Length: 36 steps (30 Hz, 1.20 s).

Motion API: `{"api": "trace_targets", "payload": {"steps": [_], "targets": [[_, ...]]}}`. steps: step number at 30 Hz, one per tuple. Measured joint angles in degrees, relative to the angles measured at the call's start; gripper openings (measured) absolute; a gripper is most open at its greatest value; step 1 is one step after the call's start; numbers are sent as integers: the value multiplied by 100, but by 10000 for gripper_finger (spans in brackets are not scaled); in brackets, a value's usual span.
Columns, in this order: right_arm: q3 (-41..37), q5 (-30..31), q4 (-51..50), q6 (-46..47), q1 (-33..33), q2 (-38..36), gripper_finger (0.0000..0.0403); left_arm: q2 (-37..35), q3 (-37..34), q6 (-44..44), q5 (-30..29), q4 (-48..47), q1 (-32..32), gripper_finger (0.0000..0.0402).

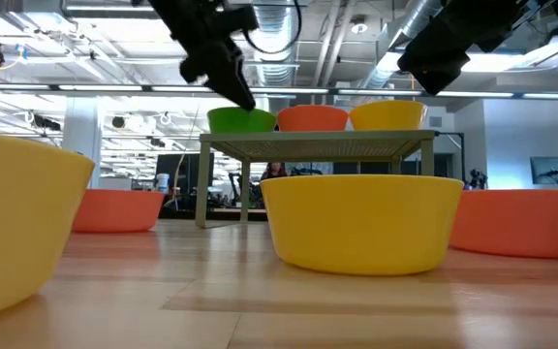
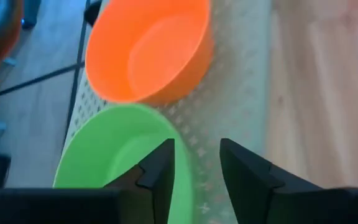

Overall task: Pick & Place Mini bowls
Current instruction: Stack the yellow bowl on top of the yellow bowl on the shelf

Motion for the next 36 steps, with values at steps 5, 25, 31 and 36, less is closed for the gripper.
{"api": "trace_targets", "payload": {"steps": [5,25,31,36], "targets": [[0,0,3,-4,-2,0,79,-452,0,-614,4,-11,-634,133],[99,11,2612,258,376,1138,79,-1153,-2248,-2937,243,2875,-3702,112],[807,0,2592,168,506,1867,79,-1153,-2452,-2935,-135,2927,-3748,112],[1619,-284,2303,-138,803,2598,79,-1153,-2496,-2935,-132,2936,-3708,112]]}}
